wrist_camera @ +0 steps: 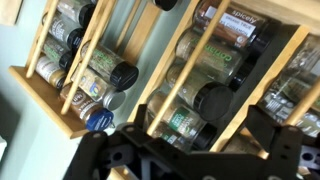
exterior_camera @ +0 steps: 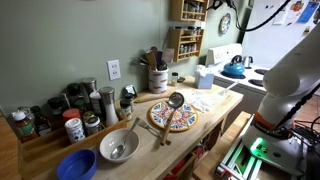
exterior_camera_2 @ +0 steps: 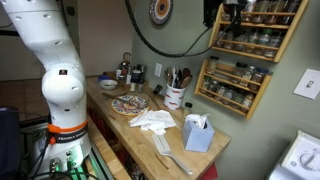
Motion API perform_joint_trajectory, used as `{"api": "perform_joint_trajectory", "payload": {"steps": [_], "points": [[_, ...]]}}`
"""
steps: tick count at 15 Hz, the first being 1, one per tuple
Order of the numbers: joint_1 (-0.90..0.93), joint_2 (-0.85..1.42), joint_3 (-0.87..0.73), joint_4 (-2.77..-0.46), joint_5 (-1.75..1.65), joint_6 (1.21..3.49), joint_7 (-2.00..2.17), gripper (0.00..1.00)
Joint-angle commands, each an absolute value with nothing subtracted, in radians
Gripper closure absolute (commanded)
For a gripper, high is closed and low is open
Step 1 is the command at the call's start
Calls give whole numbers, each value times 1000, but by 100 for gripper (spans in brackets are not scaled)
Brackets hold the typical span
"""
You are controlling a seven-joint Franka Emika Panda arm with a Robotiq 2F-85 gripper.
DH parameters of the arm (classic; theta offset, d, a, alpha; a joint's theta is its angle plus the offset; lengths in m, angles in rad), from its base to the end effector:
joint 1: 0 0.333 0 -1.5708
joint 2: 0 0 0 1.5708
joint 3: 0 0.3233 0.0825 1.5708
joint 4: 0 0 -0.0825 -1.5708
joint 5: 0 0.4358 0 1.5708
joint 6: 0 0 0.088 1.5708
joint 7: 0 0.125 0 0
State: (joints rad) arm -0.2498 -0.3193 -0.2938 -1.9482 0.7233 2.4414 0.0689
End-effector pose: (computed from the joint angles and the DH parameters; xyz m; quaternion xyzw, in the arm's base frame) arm 0.4821 -0.3104 0.6961 -0.7566 0.4185 -0.4279 0.2635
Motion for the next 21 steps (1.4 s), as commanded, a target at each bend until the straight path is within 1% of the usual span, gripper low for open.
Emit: {"api": "perform_joint_trajectory", "payload": {"steps": [1, 12, 15, 16, 21], "points": [[-238, -326, -292, -1901, 595, 2375, 2, 0], [-196, -240, -277, -1762, 216, 2300, -203, 0], [-179, -209, -281, -1725, 169, 2294, -313, 0], [-183, -234, -279, -1762, 205, 2325, -253, 0], [-180, -209, -278, -1733, 191, 2323, -302, 0]]}}
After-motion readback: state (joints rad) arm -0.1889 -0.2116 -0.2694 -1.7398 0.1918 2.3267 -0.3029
